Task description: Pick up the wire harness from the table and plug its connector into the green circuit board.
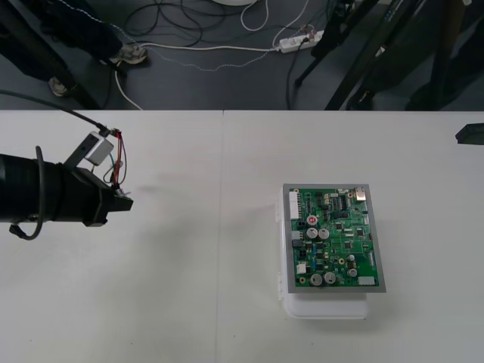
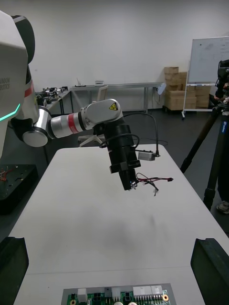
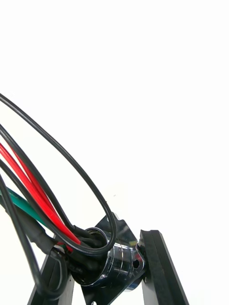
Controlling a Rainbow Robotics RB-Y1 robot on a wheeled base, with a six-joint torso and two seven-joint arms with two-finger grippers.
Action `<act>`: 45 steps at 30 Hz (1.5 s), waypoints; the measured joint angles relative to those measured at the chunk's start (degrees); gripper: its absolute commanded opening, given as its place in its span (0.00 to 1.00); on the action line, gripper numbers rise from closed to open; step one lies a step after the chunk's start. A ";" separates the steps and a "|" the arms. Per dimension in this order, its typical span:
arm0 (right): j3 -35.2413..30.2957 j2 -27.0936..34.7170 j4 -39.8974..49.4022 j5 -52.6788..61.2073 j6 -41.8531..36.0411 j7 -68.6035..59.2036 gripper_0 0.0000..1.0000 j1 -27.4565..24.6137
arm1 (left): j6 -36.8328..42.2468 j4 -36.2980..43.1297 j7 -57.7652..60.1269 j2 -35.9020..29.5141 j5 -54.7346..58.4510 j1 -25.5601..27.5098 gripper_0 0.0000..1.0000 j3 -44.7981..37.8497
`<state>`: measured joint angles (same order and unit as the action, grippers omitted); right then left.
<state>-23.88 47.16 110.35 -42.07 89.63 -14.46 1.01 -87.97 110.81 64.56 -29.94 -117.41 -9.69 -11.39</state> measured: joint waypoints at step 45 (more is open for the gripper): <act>0.95 -1.56 -0.68 -0.06 0.03 0.00 1.00 -0.04 | -0.54 0.92 6.75 -21.35 82.08 -18.00 0.00 4.58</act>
<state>-22.92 45.60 109.67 -42.13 89.65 -14.46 0.97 -88.51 111.73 71.30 -51.29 -35.34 -27.69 -6.81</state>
